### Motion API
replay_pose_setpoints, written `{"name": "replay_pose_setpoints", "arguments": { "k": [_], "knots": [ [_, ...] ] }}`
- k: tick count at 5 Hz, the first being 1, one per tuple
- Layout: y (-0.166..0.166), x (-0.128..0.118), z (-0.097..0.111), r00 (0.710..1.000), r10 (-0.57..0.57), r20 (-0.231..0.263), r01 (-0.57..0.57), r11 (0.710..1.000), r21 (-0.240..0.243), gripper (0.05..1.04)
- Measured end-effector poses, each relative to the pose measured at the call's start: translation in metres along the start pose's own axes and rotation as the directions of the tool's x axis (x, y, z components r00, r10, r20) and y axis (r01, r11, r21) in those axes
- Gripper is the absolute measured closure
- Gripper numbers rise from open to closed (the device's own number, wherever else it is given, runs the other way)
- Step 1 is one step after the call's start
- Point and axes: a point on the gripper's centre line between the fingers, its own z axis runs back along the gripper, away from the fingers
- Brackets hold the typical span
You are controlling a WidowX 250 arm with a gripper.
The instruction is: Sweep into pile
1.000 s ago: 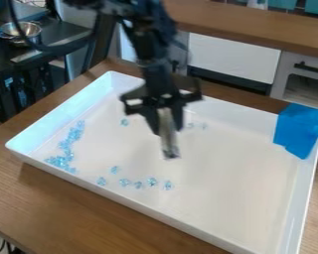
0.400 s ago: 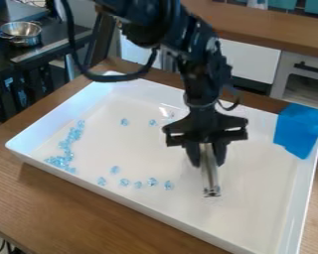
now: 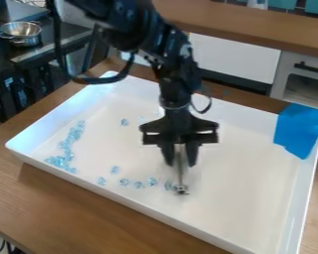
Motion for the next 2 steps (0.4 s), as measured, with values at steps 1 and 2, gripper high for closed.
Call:
{"name": "replay_pose_setpoints", "arguments": {
  "k": [1, 2],
  "knots": [
    [0.015, -0.004, -0.004, 1.0, -0.021, -0.023, 0.021, 1.0, 0.013, 0.703],
    [0.031, -0.007, -0.002, 0.998, -0.06, -0.022, 0.06, 0.998, 0.029, 0.702]
  ]
}}
